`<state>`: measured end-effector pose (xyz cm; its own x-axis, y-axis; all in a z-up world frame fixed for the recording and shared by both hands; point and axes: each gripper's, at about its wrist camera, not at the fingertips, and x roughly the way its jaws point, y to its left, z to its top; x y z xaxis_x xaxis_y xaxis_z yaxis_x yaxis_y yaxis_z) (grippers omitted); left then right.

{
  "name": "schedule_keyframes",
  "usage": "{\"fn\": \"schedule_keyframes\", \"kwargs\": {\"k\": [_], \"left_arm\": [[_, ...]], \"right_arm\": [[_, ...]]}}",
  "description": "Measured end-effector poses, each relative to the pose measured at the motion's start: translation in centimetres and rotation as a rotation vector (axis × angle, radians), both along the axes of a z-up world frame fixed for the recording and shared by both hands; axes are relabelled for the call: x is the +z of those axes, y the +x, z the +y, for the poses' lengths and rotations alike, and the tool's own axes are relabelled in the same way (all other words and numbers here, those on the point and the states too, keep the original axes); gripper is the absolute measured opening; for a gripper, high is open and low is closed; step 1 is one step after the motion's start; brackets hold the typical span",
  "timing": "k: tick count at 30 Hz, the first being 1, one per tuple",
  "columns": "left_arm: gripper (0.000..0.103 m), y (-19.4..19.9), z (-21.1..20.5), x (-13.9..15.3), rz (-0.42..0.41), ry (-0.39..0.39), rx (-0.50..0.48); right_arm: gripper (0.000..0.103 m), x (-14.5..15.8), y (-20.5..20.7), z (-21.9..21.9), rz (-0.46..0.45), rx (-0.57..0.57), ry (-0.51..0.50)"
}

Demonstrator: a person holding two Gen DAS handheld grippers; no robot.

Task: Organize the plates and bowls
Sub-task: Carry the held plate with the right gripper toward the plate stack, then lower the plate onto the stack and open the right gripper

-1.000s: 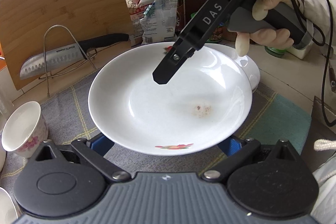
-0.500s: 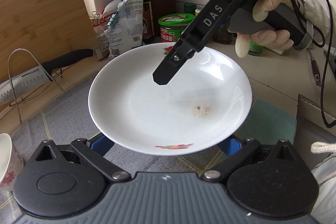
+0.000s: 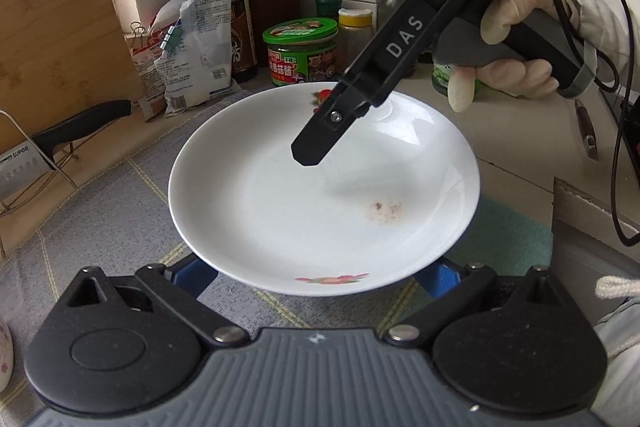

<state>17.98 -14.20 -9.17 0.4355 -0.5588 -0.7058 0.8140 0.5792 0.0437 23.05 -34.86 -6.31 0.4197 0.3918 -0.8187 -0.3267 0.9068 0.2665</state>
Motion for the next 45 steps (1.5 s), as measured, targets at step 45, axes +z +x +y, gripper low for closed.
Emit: {"fn": "schedule_keyframes", "kwargs": {"k": [45], "left_arm": [[0.102, 2.0, -0.6, -0.3, 0.035, 0.003, 0.014]], "right_arm": [[0.098, -2.1, 1.3, 0.4, 0.077, -0.026, -0.127]]}}
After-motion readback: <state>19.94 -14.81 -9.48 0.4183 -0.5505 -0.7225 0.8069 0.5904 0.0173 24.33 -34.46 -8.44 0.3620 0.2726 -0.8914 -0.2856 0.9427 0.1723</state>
